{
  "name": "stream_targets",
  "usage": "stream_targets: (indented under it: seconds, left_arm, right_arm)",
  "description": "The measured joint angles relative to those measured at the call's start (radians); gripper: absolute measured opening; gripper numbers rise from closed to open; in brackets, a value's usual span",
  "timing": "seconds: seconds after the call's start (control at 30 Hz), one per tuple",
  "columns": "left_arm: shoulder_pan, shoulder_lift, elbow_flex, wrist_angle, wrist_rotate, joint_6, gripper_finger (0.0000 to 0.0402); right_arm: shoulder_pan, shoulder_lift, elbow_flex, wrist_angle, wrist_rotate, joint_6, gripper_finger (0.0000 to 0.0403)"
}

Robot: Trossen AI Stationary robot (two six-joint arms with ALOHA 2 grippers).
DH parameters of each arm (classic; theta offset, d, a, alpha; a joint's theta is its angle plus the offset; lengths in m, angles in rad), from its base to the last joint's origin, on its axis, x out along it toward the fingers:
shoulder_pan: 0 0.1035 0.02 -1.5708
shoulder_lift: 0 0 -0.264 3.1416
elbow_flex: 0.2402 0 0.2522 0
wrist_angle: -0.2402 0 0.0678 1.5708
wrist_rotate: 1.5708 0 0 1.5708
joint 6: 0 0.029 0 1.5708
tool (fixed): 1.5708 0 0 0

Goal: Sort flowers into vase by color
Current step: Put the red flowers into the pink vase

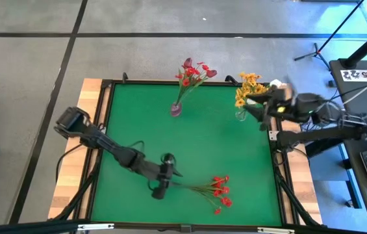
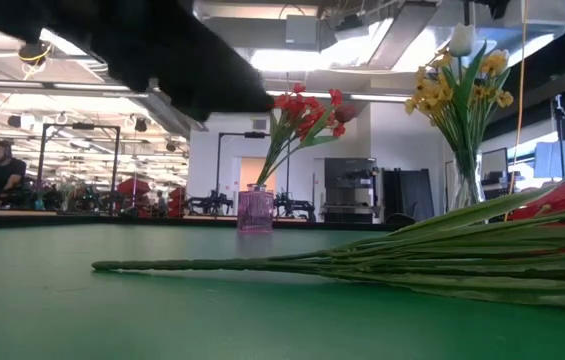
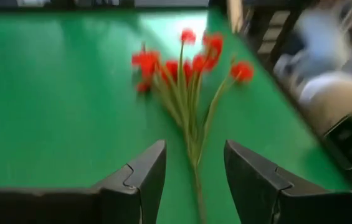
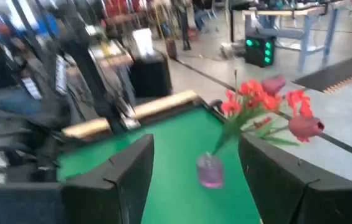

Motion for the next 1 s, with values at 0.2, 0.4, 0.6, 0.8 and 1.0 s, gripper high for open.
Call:
stream_targets:
  seconds: [0.2, 0.4, 0.6, 0.8, 1.0]
  left_arm:
    - [-0.016, 0.137, 0.196, -0.241, -0.028, -0.019, 0.0157]
    - [-0.026, 0.227, 0.322, -0.363, 0.004, -0.053, 0.0157]
    - [-0.031, 0.274, 0.355, -0.364, 0.002, -0.053, 0.0160]
    - [-0.023, 0.305, 0.355, -0.366, -0.002, -0.076, 0.0178]
    - [-0.013, 0.338, 0.354, -0.347, -0.001, -0.080, 0.0180]
  right_arm:
    - [0.216, 0.062, -0.001, 0.015, 0.225, -0.004, 0.0234]
    - [0.463, 0.095, -0.001, 0.014, 0.450, 0.061, 0.0234]
    - [0.671, 0.141, -0.001, -0.016, 0.645, 0.104, 0.0234]
    - [0.754, 0.201, -0.008, -0.056, 0.761, 0.194, 0.0234]
    - [0.716, 0.274, -0.058, -0.053, 0.769, 0.283, 0.0234]
